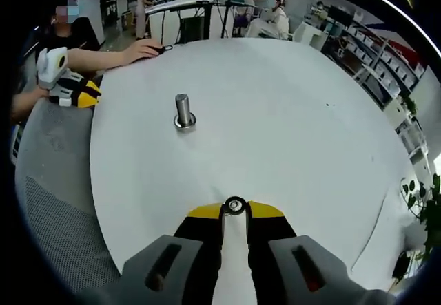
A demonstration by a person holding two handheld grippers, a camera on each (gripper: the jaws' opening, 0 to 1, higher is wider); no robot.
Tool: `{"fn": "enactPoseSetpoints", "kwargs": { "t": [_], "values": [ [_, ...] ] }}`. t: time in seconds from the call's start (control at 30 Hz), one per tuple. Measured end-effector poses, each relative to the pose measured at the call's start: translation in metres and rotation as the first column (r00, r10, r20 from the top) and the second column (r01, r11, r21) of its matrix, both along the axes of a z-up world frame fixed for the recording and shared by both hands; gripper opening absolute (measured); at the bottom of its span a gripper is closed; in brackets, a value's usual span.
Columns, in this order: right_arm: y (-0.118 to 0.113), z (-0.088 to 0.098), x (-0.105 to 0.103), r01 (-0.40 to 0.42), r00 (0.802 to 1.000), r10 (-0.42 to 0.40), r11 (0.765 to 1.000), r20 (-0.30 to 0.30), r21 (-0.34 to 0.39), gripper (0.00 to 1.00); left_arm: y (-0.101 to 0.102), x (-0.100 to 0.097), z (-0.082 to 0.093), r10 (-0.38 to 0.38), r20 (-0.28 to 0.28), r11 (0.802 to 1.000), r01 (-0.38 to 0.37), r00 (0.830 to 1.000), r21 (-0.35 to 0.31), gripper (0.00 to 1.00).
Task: Place the washer onto the threaded stud by aligning its center hole with the stud, sliding it down to the base, and recovering from edge contact or off-axis alignment until the washer reaches the visible bottom stop.
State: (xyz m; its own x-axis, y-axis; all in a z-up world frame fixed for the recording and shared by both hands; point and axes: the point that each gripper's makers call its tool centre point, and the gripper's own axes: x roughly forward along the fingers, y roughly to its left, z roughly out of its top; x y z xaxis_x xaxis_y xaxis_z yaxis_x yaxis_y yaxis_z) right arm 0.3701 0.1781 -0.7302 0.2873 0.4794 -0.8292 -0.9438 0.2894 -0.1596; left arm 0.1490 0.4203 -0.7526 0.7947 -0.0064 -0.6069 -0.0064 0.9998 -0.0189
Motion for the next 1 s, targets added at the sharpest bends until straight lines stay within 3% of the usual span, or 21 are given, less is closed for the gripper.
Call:
{"fn": "enactPoseSetpoints", "kwargs": {
  "t": [0.37, 0.67, 0.87, 1.0],
  "values": [
    [0.001, -0.012, 0.001, -0.021, 1.0, 0.02, 0.999, -0.016, -0.05, 0.14, 0.0, 0.0, 0.0, 0.003, 0.002, 1.0, -0.003, 1.0, -0.002, 0.11],
    [0.008, -0.012, 0.006, -0.013, 1.0, 0.012, 1.0, -0.026, -0.026, 0.14, 0.0, 0.001, 0.001, 0.006, 0.005, 1.0, -0.006, 1.0, -0.005, 0.11],
    [0.007, -0.02, 0.003, -0.107, 0.994, 0.106, 0.987, -0.017, -0.12, 0.14, 0.001, 0.001, 0.001, 0.009, 0.007, 1.0, -0.009, 1.0, -0.008, 0.11],
    [0.01, -0.027, 0.007, -0.108, 0.994, 0.104, 0.987, -0.039, -0.122, 0.14, 0.001, 0.001, 0.001, 0.01, 0.006, 1.0, -0.01, 1.0, -0.008, 0.11]
  ]
}}
